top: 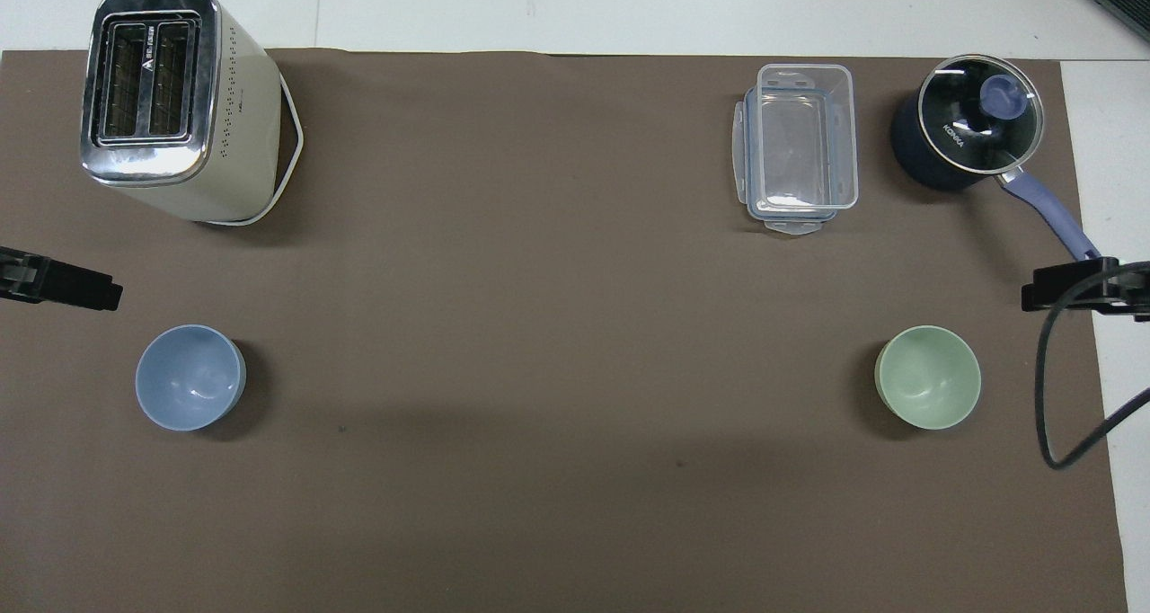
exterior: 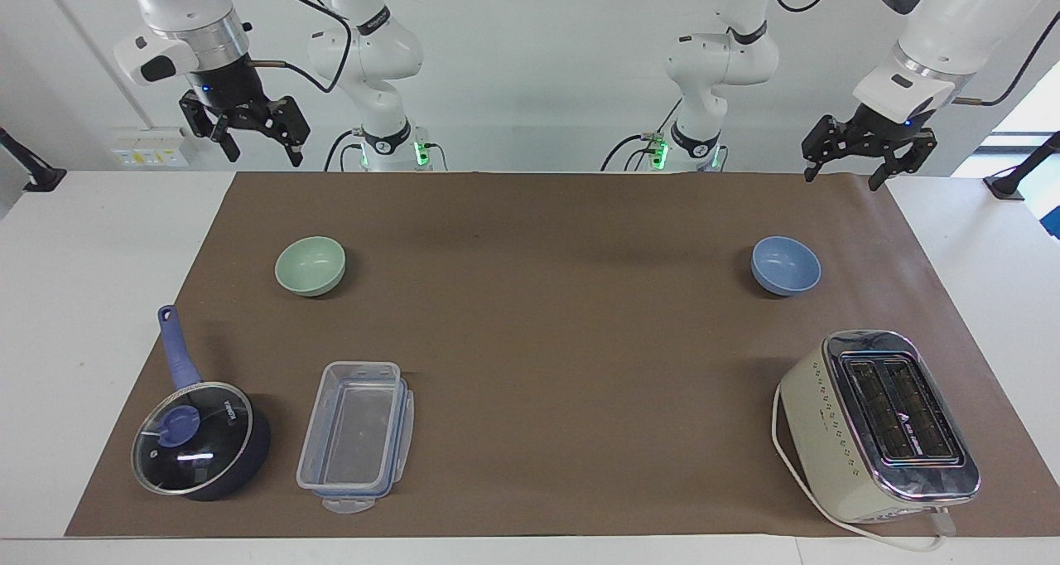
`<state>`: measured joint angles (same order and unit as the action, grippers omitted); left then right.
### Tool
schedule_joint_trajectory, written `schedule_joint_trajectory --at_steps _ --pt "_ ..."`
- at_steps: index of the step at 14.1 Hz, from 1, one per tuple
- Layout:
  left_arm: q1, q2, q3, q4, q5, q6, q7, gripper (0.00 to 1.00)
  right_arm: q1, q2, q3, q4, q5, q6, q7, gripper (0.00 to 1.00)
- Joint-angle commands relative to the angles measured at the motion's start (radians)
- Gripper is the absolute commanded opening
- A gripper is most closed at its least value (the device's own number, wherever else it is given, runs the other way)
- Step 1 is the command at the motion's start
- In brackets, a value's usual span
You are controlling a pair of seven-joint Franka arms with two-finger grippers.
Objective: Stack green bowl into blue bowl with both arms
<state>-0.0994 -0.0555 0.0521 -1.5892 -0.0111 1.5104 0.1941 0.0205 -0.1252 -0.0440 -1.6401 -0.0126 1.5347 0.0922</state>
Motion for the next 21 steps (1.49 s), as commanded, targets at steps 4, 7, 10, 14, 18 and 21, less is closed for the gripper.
schedule_joint_trajectory --at_steps 4,7,10,14,18,21 --pt "0.0 -0.001 0.002 0.02 0.011 -0.029 -0.007 1.0 -0.008 -0.008 0.003 -0.01 0.017 0.007 -0.023 1.0" --pt "-0.002 -0.001 0.002 0.02 0.011 -0.027 -0.005 1.0 -0.008 -0.008 0.003 -0.01 0.017 0.007 -0.023 1.0" --pt "-0.006 -0.001 0.002 0.02 0.011 -0.027 -0.007 1.0 -0.008 -0.008 0.003 -0.01 0.017 0.007 -0.023 1.0" --pt "-0.005 -0.003 0.002 0.015 0.011 -0.032 -0.009 1.0 -0.008 -0.008 0.003 -0.01 0.017 0.007 -0.023 1.0" --pt "-0.008 -0.006 0.002 0.015 0.011 -0.044 -0.012 1.0 -0.008 -0.008 0.003 -0.01 0.017 0.007 -0.023 1.0" --pt "-0.003 -0.006 0.002 0.015 0.011 -0.038 -0.007 1.0 -0.008 -0.008 0.003 -0.01 0.017 0.007 -0.023 1.0"
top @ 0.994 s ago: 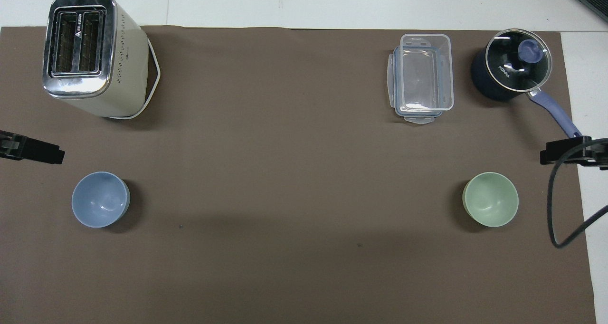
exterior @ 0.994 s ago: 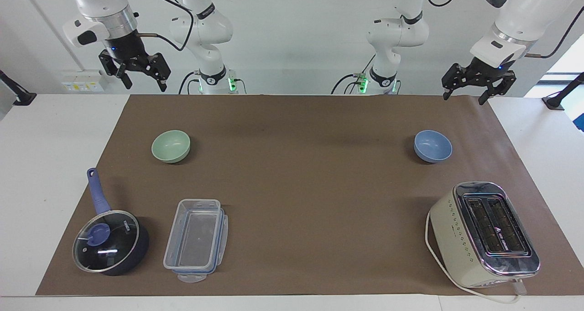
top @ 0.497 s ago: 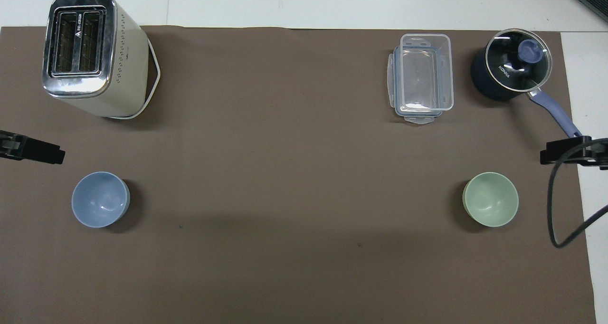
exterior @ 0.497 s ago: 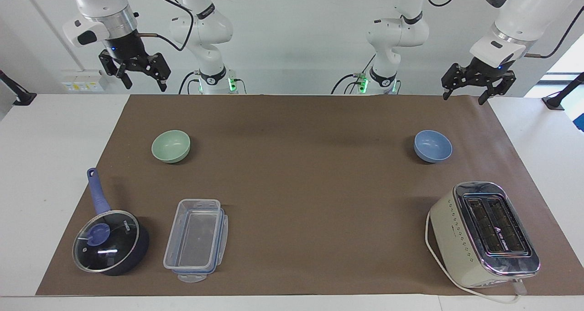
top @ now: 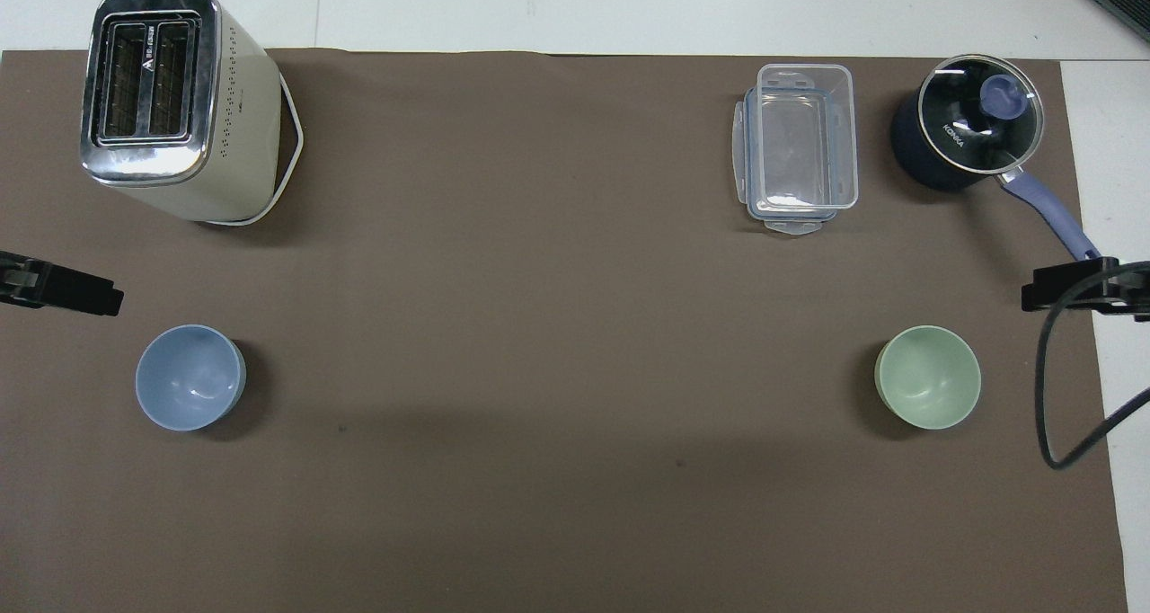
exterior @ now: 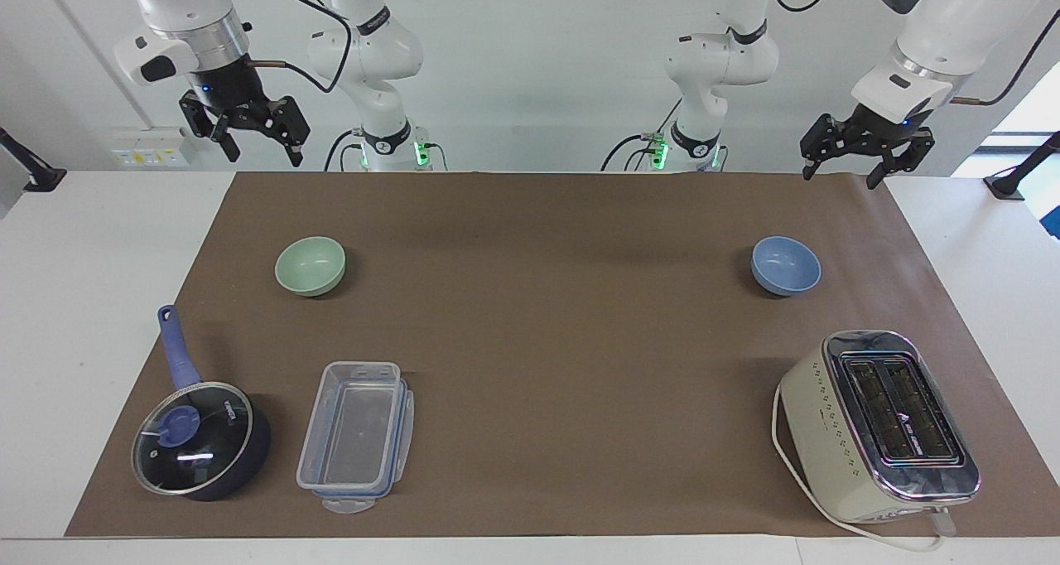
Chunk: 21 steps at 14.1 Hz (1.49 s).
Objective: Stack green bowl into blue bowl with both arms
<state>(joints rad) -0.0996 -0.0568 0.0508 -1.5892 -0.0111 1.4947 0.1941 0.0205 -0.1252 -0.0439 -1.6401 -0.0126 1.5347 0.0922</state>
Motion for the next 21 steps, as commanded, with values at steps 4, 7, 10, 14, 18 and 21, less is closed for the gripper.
schedule_joint_trajectory --at_steps 4,7,10,14,18,21 --pt "0.0 -0.005 0.003 0.015 0.011 -0.014 -0.005 1.0 -0.008 -0.008 0.003 -0.01 0.017 0.007 -0.023 1.0" --pt "0.0 -0.006 0.003 0.011 0.01 0.007 0.001 1.0 -0.008 -0.008 0.003 -0.01 0.017 0.007 -0.023 1.0" --pt "0.02 -0.005 0.003 0.009 0.01 0.025 0.007 1.0 -0.008 -0.008 0.003 -0.01 0.017 0.007 -0.023 1.0" --pt "0.058 -0.008 0.006 -0.014 0.008 0.048 0.057 1.0 -0.008 -0.008 0.003 -0.01 0.017 0.007 -0.023 1.0" --pt "0.129 -0.009 0.006 -0.057 0.002 0.068 0.139 1.0 -0.008 -0.008 0.003 -0.01 0.017 0.007 -0.023 1.0" --pt "0.191 -0.024 0.004 -0.141 -0.035 0.13 0.206 1.0 -0.008 -0.008 0.003 -0.01 0.017 0.007 -0.023 1.0"
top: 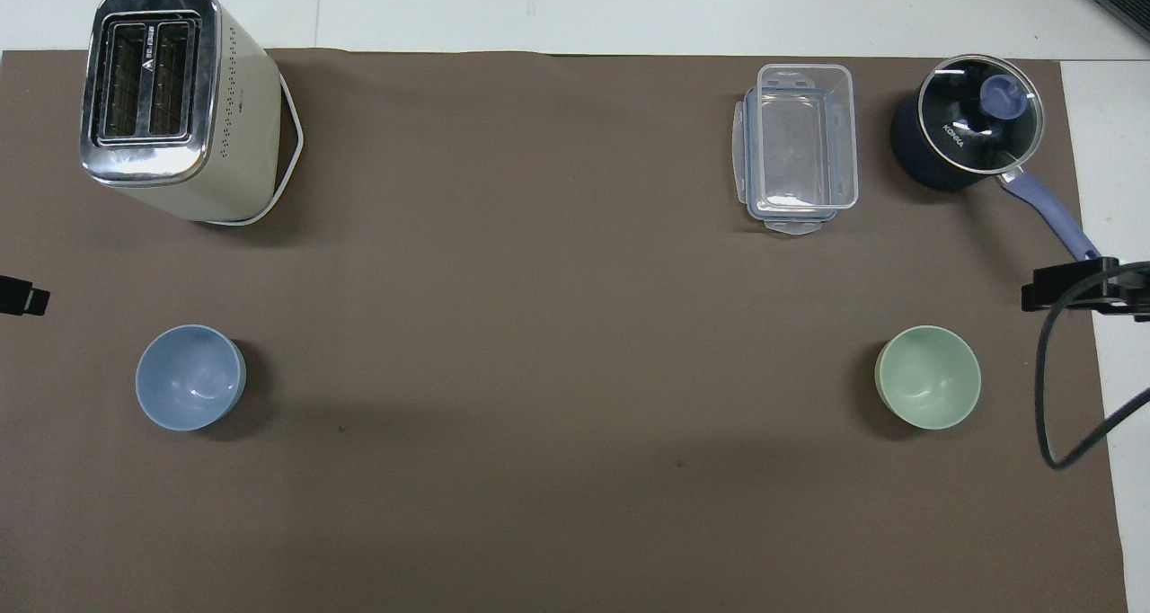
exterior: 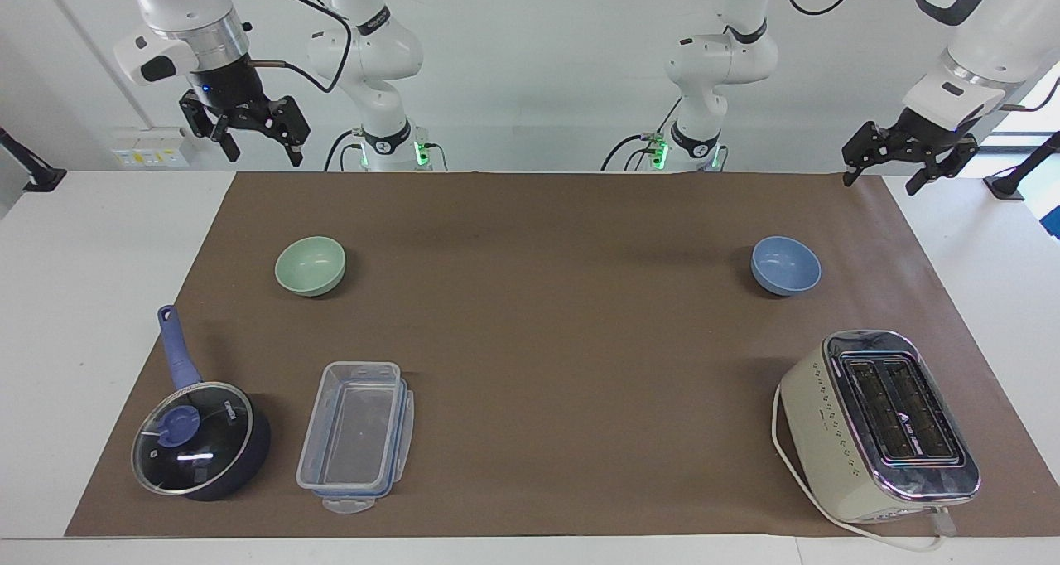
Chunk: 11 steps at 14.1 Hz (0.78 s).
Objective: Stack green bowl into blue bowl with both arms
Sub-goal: 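Move the left gripper to the blue bowl rim and grasp it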
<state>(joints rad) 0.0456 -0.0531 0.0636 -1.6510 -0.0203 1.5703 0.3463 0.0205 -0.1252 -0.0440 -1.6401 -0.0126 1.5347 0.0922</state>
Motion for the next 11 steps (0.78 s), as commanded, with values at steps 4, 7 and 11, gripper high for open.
schedule_joint_trajectory --at_steps 4,7,11 --pt "0.102 -0.048 -0.007 -0.212 -0.066 0.175 0.147 1.0 -0.008 -0.008 0.003 -0.01 0.017 0.007 -0.023 1.0" --pt "0.121 -0.053 -0.007 -0.286 -0.067 0.244 0.163 1.0 -0.008 -0.008 0.003 -0.01 0.017 0.007 -0.023 1.0" --pt "0.161 -0.053 -0.007 -0.343 -0.104 0.289 0.236 1.0 -0.008 -0.008 0.003 -0.01 0.017 0.007 -0.023 1.0"
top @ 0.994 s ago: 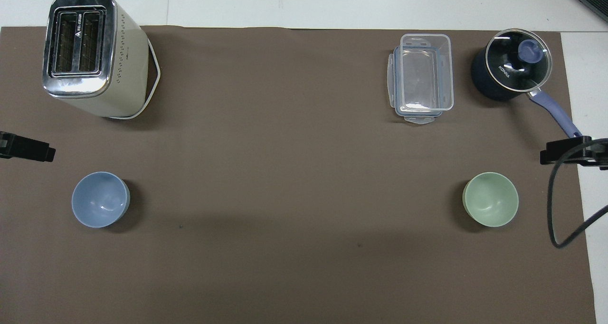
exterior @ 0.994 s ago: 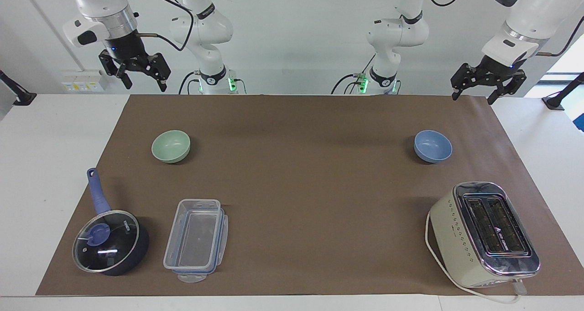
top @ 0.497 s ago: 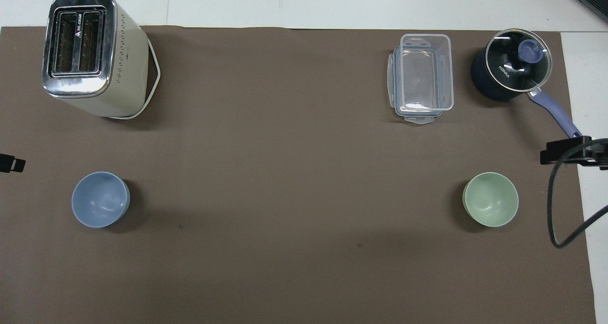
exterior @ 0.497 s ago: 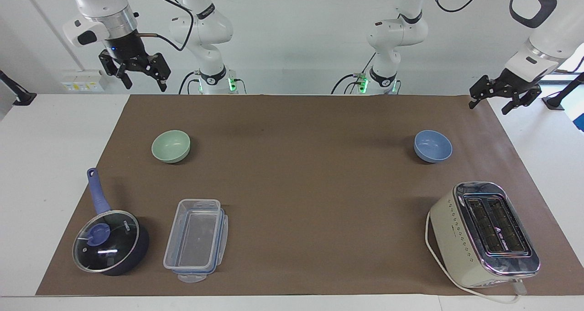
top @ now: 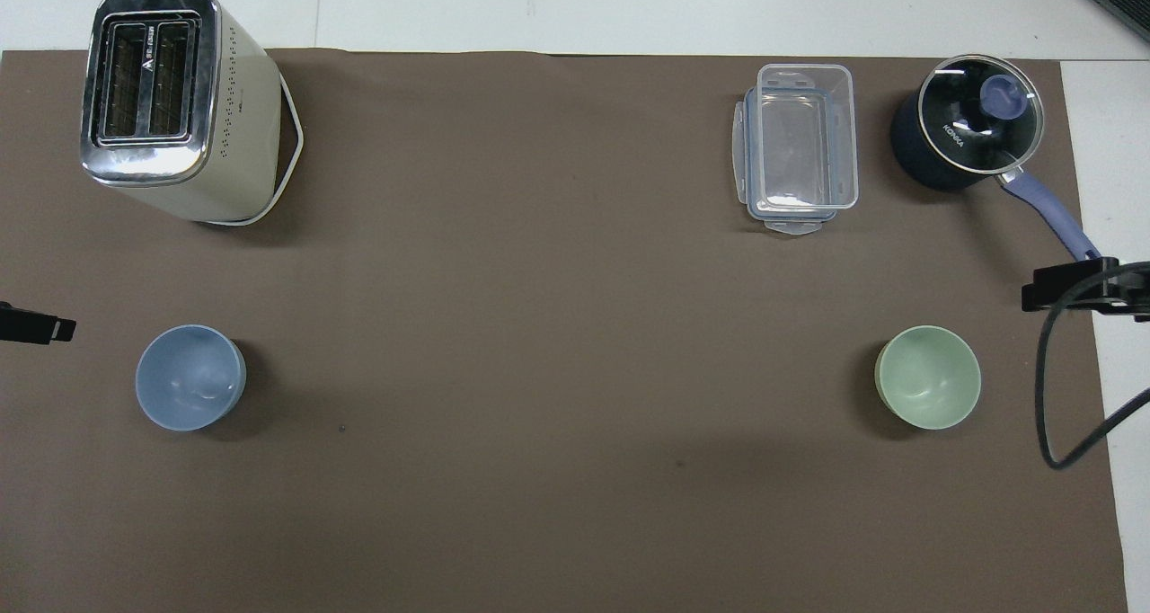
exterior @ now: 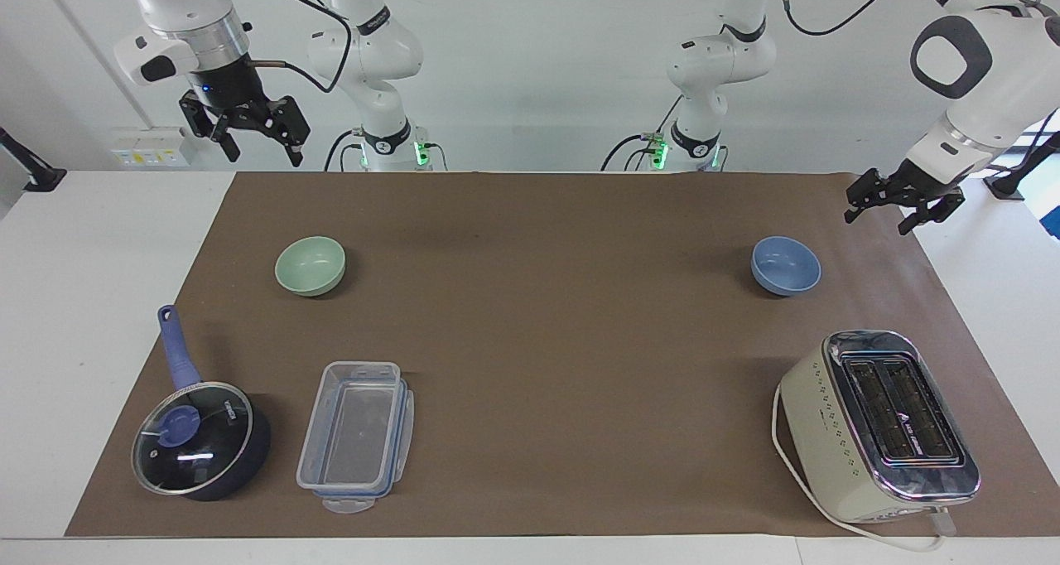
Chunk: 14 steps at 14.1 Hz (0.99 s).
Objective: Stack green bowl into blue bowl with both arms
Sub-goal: 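Move the left gripper to the blue bowl rim and grasp it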
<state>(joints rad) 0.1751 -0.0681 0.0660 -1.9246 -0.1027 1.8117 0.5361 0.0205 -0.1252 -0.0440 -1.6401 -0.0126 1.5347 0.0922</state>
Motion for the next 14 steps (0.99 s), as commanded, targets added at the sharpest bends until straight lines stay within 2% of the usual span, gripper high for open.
schedule_joint_trajectory --at_steps 1,7,12,14 --pt "0.032 -0.039 -0.009 -0.091 -0.022 0.061 0.048 1.0 -0.008 -0.008 0.003 -0.01 0.017 0.007 -0.023 1.0" --pt "0.032 -0.059 -0.009 -0.192 -0.023 0.138 0.058 1.0 -0.008 -0.008 0.003 -0.01 0.017 0.007 -0.023 1.0" --pt "0.033 -0.049 -0.009 -0.201 -0.035 0.15 0.062 1.0 -0.008 -0.008 0.003 -0.01 0.017 0.007 -0.023 1.0" --pt "0.035 -0.041 -0.009 -0.238 -0.045 0.193 0.068 0.98 -0.008 -0.008 0.003 -0.01 0.017 0.007 -0.023 1.0"
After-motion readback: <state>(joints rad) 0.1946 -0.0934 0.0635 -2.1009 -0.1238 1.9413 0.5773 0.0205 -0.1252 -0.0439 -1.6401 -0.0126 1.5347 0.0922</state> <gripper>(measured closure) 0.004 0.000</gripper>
